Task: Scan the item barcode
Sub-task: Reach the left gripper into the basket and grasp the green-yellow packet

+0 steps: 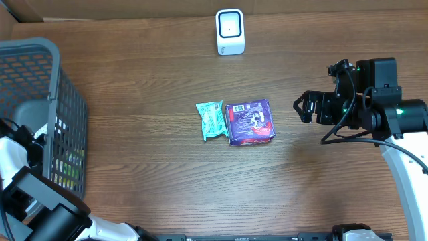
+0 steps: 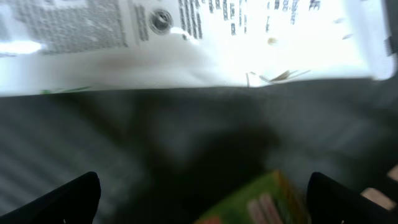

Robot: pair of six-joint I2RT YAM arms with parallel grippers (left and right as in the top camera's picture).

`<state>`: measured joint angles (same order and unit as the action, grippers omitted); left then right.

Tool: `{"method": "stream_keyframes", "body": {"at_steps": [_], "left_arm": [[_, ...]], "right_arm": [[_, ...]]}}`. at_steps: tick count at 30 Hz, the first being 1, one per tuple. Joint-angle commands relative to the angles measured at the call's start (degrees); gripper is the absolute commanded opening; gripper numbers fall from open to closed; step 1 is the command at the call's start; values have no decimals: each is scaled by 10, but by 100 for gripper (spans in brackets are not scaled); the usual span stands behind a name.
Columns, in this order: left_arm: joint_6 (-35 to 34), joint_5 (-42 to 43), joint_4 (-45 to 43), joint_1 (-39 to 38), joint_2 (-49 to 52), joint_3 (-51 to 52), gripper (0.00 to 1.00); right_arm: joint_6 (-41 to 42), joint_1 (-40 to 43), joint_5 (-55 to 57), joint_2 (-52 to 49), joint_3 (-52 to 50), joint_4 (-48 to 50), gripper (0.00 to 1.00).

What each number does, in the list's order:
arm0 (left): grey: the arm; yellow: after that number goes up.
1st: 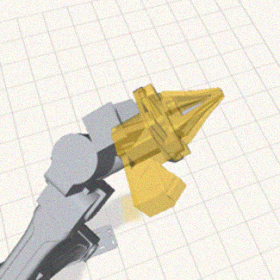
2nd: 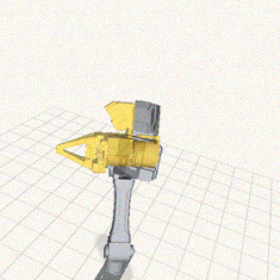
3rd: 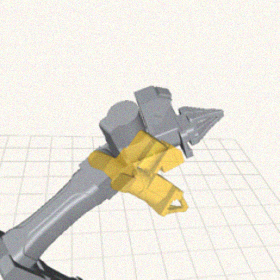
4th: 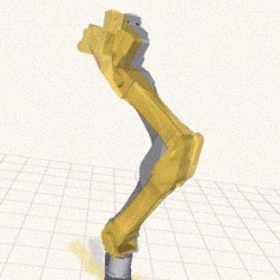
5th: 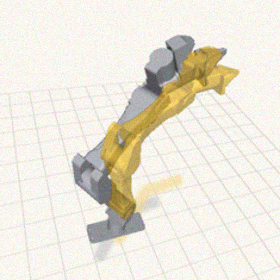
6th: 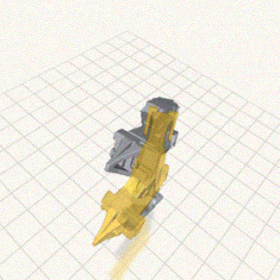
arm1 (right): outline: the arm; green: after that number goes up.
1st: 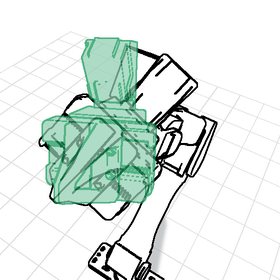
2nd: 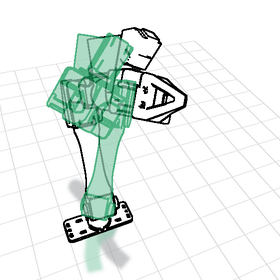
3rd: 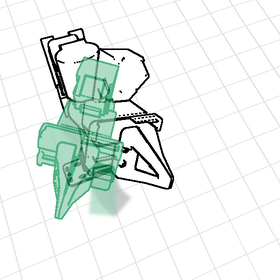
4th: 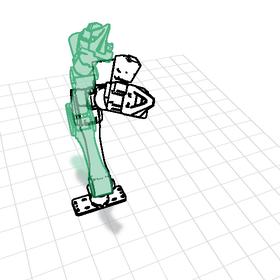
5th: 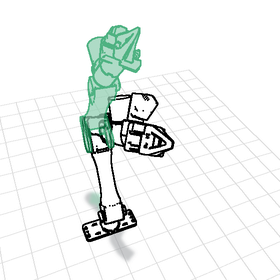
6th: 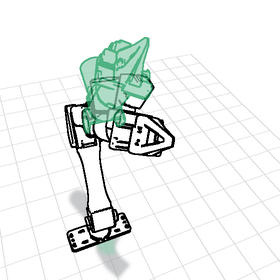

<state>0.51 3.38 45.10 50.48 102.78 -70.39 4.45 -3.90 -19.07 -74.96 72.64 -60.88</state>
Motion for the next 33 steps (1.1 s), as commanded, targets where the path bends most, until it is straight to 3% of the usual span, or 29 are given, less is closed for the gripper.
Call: {"method": "stream_keyframes", "body": {"at_steps": [1,10,18,23,25,27,33], "left_arm": [[38,-19,-12,-1,1,47,97],[38,-19,-34,0,1,55,92],[60,-13,50,0,0,-89,98],[85,39,156,2,-8,-202,82],[87,54,190,5,-17,-228,86],[90,71,204,6,-36,-234,99],[125,129,219,6,-96,-221,100]], "right_arm": [[-4,-2,2,-1,4,3,100],[-4,-2,2,-1,4,3,100],[-4,-2,2,-1,4,3,100],[-4,-2,2,-1,4,3,100],[-4,-2,2,-1,4,3,100],[-4,-2,2,-1,4,3,100],[-4,-2,2,-1,4,3,100]]}}
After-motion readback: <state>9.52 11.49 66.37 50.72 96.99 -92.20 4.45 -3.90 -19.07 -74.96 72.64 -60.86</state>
